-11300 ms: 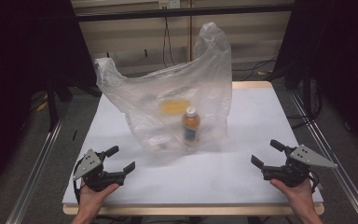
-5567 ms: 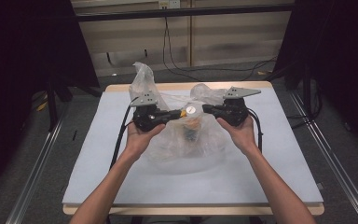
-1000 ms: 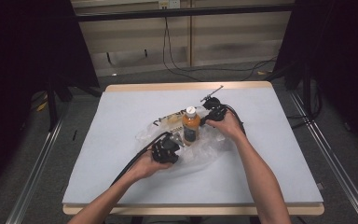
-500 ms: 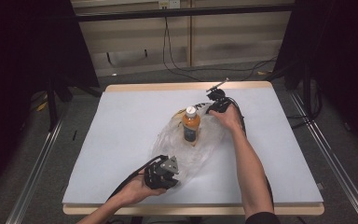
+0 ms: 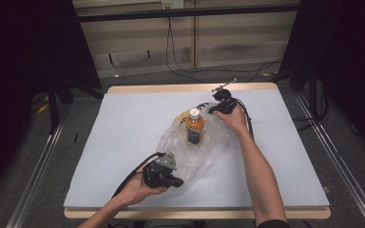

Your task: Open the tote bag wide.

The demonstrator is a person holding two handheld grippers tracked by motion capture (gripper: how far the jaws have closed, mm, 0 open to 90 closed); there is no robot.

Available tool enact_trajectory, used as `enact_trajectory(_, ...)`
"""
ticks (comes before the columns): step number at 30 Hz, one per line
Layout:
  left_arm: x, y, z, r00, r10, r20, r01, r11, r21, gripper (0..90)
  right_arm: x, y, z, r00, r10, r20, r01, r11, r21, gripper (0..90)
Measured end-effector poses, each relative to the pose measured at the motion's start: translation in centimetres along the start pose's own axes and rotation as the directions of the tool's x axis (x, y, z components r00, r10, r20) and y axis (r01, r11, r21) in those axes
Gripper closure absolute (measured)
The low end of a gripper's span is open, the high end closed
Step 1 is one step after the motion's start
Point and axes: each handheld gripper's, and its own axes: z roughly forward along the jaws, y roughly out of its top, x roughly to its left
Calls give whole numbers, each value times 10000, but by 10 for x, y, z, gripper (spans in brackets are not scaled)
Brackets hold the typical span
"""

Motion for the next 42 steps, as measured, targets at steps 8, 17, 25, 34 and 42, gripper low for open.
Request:
enact_trajectory(8, 11, 27, -18, 9998, -50, -191, 29, 9943, -1061, 900, 16, 5, -30, 9948, -441, -913, 330, 9923, -1197, 900)
enact_trajectory(17, 45, 38, -25, 9943, -681, -817, 588, 9920, -1114, 900, 24, 3, -64, 9855, -1060, -1326, 850, 9843, -1550, 900)
enact_trajectory(25, 90, 24, -5, 9708, -1749, -1640, 1709, 9846, -382, 900, 42, -26, -53, 9751, -1518, -1616, 1370, 9856, -990, 900)
enact_trajectory(34, 112, 3, 5, 9526, -2295, -1996, 2312, 9728, -149, 900, 41, -67, -24, 9780, -1568, -1374, 1599, 9871, 119, 900)
enact_trajectory(42, 113, -26, -20, 9416, -2342, -2418, 2367, 9714, -194, 900, 27, -90, -44, 9868, -1348, -902, 1348, 9909, -54, 900)
